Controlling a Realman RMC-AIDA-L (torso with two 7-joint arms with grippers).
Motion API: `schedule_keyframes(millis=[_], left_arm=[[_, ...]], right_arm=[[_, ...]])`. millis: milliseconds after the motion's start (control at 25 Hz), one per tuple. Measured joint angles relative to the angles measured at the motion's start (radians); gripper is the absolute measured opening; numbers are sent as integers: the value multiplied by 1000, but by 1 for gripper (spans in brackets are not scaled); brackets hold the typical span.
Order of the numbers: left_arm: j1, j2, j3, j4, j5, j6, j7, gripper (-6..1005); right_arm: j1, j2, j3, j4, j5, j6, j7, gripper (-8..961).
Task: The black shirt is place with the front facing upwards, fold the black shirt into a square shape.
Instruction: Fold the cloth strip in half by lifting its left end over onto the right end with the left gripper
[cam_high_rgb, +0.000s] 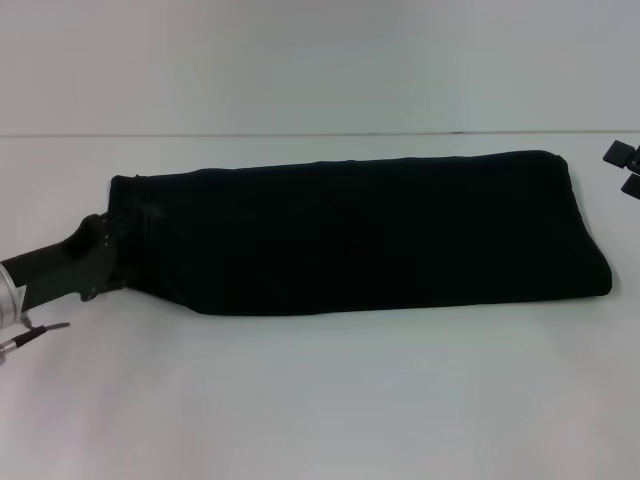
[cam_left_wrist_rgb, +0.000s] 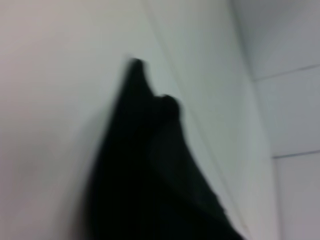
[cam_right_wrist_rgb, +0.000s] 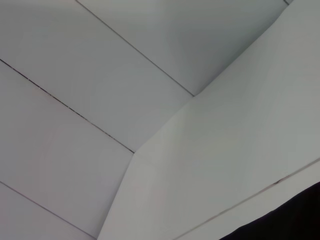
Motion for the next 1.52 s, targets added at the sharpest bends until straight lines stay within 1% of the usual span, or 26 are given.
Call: schedule_keyframes(millis=[120,240,320,360,520,640,1000,1280,1400,1520], left_arm=[[19,-1,3,2,-17,17,-5,936],[27,6,15,-5,25,-4,-47,936],[34,11,16,-4,38,-1,-56,936],[48,18,15,4,46,20,-69,936],[62,20,10,16,62,32,-90,936],[65,21,9,19,63,2,-96,937],[14,21,42,-4,64,-98,-89,937],[-13,24,34,-1,54,-103,-49,937],[-22,30,46,-12,67,-103,-54,937],[-25,30,54,-24,78,-103,-57,937]], right_arm=[[-2,0,0,0,0,-2,1,944],[-5,0,4,0,0,-2,3,943],[-5,0,5,0,0,-3,4,942],[-5,0,6,0,0,-3,5,942],[-5,1,8,0,0,-1,7,940],[-5,3,8,0,0,0,7,939],[1,4,8,0,0,0,7,936],[-2,2,9,0,0,-1,4,933],[-3,2,11,0,0,-2,3,932],[-4,2,12,0,0,-3,3,931]])
